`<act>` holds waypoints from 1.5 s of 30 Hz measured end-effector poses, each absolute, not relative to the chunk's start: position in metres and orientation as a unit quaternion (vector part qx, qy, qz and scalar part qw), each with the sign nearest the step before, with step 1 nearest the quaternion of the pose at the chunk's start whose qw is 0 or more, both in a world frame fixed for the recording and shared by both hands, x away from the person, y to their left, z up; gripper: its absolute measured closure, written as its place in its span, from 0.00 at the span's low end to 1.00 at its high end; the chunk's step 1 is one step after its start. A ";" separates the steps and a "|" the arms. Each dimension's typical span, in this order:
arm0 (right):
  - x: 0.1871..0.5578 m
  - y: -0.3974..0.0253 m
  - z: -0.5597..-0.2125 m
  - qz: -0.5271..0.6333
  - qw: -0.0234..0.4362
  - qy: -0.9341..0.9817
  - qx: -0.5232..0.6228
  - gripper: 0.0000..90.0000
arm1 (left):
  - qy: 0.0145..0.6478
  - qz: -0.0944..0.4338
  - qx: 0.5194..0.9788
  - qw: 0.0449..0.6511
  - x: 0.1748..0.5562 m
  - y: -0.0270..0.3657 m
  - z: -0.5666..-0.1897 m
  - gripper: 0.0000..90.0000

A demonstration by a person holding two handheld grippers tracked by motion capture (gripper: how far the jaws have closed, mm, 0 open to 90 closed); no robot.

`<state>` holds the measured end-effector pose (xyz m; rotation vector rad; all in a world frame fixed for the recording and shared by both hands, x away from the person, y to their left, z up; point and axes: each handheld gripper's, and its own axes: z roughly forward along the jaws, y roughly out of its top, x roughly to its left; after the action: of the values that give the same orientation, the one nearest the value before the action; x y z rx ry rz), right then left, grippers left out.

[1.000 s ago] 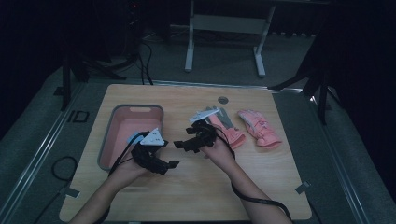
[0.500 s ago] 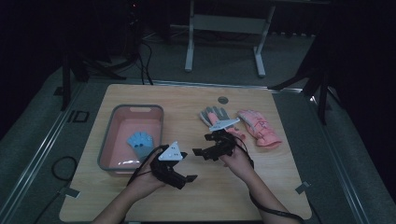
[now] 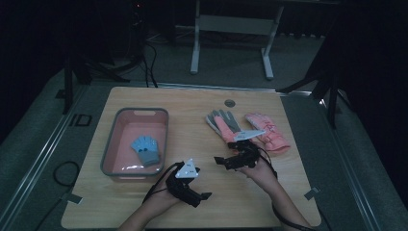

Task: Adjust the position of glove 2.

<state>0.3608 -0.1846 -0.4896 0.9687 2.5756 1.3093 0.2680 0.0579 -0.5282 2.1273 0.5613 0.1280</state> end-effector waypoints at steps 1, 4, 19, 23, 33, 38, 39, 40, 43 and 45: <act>0.361 -0.189 -0.490 0.433 0.047 0.842 0.318 0.14 | 0.228 0.048 0.861 0.451 0.267 0.057 -0.531 0.03; 0.364 -0.201 -0.488 0.434 0.062 0.837 0.328 0.18 | 0.230 0.052 0.862 0.449 0.265 0.056 -0.538 0.03; 0.414 -0.232 -0.474 0.416 0.131 0.829 0.349 0.63 | 0.233 0.092 0.863 0.439 0.258 0.060 -0.552 0.03; 0.434 -0.236 -0.472 0.408 0.146 0.827 0.358 0.63 | 0.233 0.092 0.863 0.438 0.257 0.060 -0.554 0.03; 0.474 -0.236 -0.482 0.395 0.145 0.822 0.383 0.61 | 0.239 0.079 0.857 0.450 0.256 0.062 -0.554 0.03; 0.484 -0.227 -0.497 0.390 0.134 0.824 0.389 0.62 | 0.239 0.074 0.857 0.451 0.257 0.063 -0.555 0.03; 0.486 -0.224 -0.501 0.382 0.133 0.826 0.393 0.62 | 0.239 0.074 0.857 0.451 0.256 0.063 -0.555 0.03; 0.487 -0.222 -0.504 0.379 0.131 0.828 0.392 0.62 | 0.238 0.074 0.857 0.451 0.256 0.063 -0.555 0.03; 0.490 -0.215 -0.513 0.365 0.125 0.836 0.389 0.63 | 0.239 0.073 0.857 0.450 0.256 0.063 -0.555 0.03; 0.492 -0.211 -0.519 0.348 0.125 0.844 0.389 0.66 | 0.239 0.072 0.858 0.449 0.257 0.064 -0.555 0.03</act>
<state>0.4919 -0.2110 -0.5193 1.1324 2.4584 1.0128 0.2568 0.0637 -0.5553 2.1217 0.5914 0.1791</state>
